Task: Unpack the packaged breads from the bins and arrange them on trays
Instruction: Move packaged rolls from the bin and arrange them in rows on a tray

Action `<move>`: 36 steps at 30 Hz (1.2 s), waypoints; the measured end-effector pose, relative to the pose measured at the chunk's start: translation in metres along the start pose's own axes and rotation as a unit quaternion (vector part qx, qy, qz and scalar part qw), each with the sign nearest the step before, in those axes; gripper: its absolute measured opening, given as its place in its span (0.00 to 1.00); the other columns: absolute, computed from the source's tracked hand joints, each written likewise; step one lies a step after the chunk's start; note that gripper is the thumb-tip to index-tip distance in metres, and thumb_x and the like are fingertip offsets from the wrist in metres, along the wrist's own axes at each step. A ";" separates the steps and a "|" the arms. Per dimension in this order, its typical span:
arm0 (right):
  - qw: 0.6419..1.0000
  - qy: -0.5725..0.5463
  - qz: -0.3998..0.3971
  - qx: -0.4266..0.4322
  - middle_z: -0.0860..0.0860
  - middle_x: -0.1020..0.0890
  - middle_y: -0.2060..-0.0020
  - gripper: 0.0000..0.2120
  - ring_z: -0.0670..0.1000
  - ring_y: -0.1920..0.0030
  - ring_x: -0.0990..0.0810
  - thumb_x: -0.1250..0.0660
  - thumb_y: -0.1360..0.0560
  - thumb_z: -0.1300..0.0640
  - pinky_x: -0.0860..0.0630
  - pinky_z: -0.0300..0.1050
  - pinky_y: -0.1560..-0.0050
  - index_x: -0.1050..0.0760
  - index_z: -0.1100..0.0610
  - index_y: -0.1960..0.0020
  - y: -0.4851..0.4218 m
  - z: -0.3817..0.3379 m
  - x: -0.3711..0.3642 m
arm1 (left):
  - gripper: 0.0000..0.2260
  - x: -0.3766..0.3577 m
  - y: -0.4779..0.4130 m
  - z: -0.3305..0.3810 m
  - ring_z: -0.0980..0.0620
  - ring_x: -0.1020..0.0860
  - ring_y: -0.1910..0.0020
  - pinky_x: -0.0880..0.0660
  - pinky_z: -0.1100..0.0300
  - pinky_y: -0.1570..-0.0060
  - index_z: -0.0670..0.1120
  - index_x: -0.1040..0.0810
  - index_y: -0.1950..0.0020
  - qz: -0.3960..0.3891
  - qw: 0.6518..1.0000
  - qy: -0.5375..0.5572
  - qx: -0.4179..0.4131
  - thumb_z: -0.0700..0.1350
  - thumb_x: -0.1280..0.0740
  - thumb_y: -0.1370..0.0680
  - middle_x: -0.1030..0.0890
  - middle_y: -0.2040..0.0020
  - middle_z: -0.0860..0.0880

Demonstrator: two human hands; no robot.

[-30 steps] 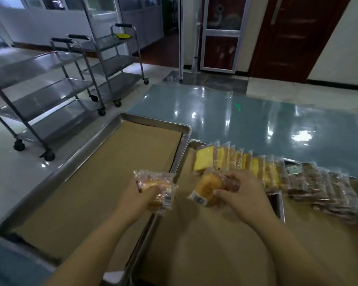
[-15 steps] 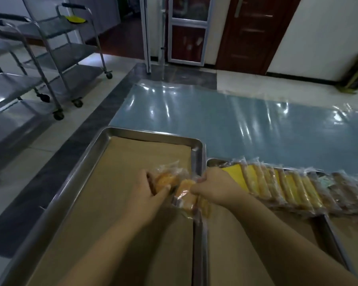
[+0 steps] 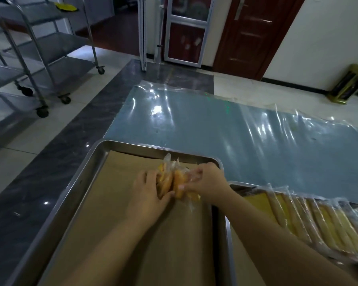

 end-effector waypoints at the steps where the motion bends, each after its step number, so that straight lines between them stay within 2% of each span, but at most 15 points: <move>1: 1.000 -0.018 -0.001 0.011 0.52 0.21 0.62 0.13 0.49 0.63 0.23 0.21 0.39 0.52 0.28 0.40 0.62 0.21 0.54 0.60 0.000 0.005 -0.002 | 0.25 -0.005 -0.002 -0.002 0.53 0.32 0.43 0.31 0.60 0.46 0.53 0.34 0.40 -0.005 1.000 -0.009 -0.004 0.55 0.27 0.31 0.35 0.40 0.50; 4: 0.998 -0.062 0.020 -0.004 0.52 0.22 0.51 0.20 0.47 0.56 0.21 0.21 0.39 0.55 0.21 0.44 0.53 0.24 0.48 0.50 0.009 0.024 -0.003 | 0.25 -0.014 -0.003 -0.005 0.52 0.35 0.40 0.31 0.58 0.44 0.53 0.35 0.41 -0.022 0.999 -0.016 -0.020 0.57 0.28 0.32 0.38 0.38 0.50; 7: 0.991 -0.123 0.051 -0.020 0.48 0.25 0.45 0.30 0.45 0.50 0.21 0.22 0.37 0.61 0.21 0.39 0.52 0.31 0.44 0.43 0.022 0.038 -0.001 | 0.27 -0.017 0.000 -0.006 0.52 0.40 0.35 0.31 0.55 0.39 0.54 0.36 0.40 -0.052 0.997 0.003 -0.048 0.58 0.28 0.33 0.43 0.33 0.54; 10: 0.985 -0.129 0.107 -0.029 0.46 0.25 0.45 0.27 0.45 0.49 0.22 0.25 0.33 0.63 0.20 0.42 0.52 0.31 0.48 0.39 0.036 0.049 -0.001 | 0.29 -0.019 0.006 -0.009 0.54 0.44 0.34 0.32 0.56 0.39 0.56 0.40 0.38 -0.101 0.991 0.022 -0.084 0.59 0.29 0.32 0.48 0.31 0.60; 13: 0.980 -0.109 0.160 -0.036 0.46 0.25 0.47 0.20 0.43 0.51 0.22 0.27 0.31 0.61 0.20 0.40 0.54 0.30 0.49 0.44 0.052 0.056 -0.006 | 0.30 -0.022 0.009 -0.010 0.58 0.46 0.34 0.36 0.60 0.39 0.57 0.41 0.35 -0.121 0.987 0.025 -0.102 0.59 0.30 0.31 0.51 0.30 0.63; 15: 0.980 -0.083 0.181 -0.025 0.46 0.27 0.47 0.18 0.42 0.51 0.23 0.27 0.30 0.61 0.20 0.38 0.52 0.28 0.50 0.44 0.060 0.059 -0.010 | 0.28 -0.025 0.006 -0.008 0.60 0.45 0.35 0.36 0.61 0.40 0.56 0.38 0.35 -0.107 0.989 0.009 -0.103 0.60 0.31 0.30 0.48 0.29 0.62; 18: 0.979 -0.043 0.196 -0.022 0.46 0.27 0.46 0.15 0.43 0.50 0.24 0.29 0.28 0.61 0.22 0.38 0.49 0.26 0.54 0.42 0.059 0.063 -0.009 | 0.23 -0.033 -0.002 -0.001 0.58 0.37 0.37 0.32 0.63 0.42 0.56 0.33 0.37 -0.081 0.993 -0.001 -0.091 0.58 0.31 0.29 0.43 0.30 0.57; 21: 0.977 -0.023 0.212 -0.022 0.46 0.26 0.46 0.15 0.46 0.48 0.24 0.32 0.26 0.60 0.23 0.42 0.47 0.27 0.54 0.40 0.045 0.062 0.000 | 0.23 -0.043 -0.014 0.007 0.60 0.35 0.43 0.32 0.66 0.46 0.54 0.31 0.37 -0.069 0.993 -0.009 -0.095 0.57 0.31 0.29 0.39 0.34 0.55; 24: 0.975 -0.017 0.220 -0.015 0.48 0.26 0.45 0.13 0.48 0.47 0.24 0.33 0.25 0.60 0.23 0.43 0.46 0.27 0.55 0.40 0.027 0.061 0.009 | 0.20 -0.050 -0.028 0.015 0.59 0.33 0.44 0.31 0.65 0.46 0.53 0.29 0.39 -0.058 0.994 -0.007 -0.095 0.55 0.30 0.29 0.35 0.36 0.54; 28: 0.976 -0.002 0.214 -0.033 0.51 0.26 0.43 0.14 0.49 0.46 0.25 0.35 0.24 0.61 0.24 0.46 0.44 0.28 0.56 0.39 0.012 0.061 0.015 | 0.20 -0.053 -0.037 0.021 0.56 0.32 0.41 0.29 0.61 0.43 0.53 0.29 0.40 -0.047 0.994 -0.028 -0.096 0.56 0.30 0.29 0.33 0.36 0.53; 31: 0.981 0.034 0.188 -0.040 0.52 0.27 0.40 0.18 0.50 0.44 0.26 0.34 0.26 0.60 0.28 0.41 0.45 0.29 0.57 0.36 0.012 0.059 0.021 | 0.24 -0.047 -0.032 0.024 0.55 0.33 0.39 0.29 0.59 0.41 0.53 0.31 0.37 -0.071 0.993 -0.037 -0.090 0.56 0.29 0.30 0.35 0.34 0.53; 34: 0.981 0.057 0.183 -0.030 0.51 0.25 0.42 0.17 0.47 0.51 0.27 0.33 0.27 0.58 0.33 0.36 0.52 0.28 0.55 0.38 0.025 0.053 0.032 | 0.27 -0.036 -0.020 0.027 0.53 0.34 0.36 0.31 0.58 0.38 0.53 0.33 0.33 -0.105 0.990 -0.041 -0.087 0.54 0.28 0.30 0.38 0.31 0.53; 36: 0.979 0.070 0.187 -0.029 0.51 0.24 0.43 0.17 0.47 0.52 0.27 0.32 0.26 0.56 0.32 0.37 0.52 0.27 0.55 0.38 0.041 0.049 0.040 | 0.29 -0.026 -0.008 0.031 0.52 0.34 0.34 0.33 0.58 0.38 0.53 0.35 0.31 -0.117 0.989 -0.044 -0.076 0.53 0.29 0.29 0.40 0.29 0.52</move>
Point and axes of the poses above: each hand's wrist, its own y-axis away from the middle knuckle, its own x-axis out of the back of the hand, z = x × y, the point moved 2 cm from there along -y, towards the middle knuckle
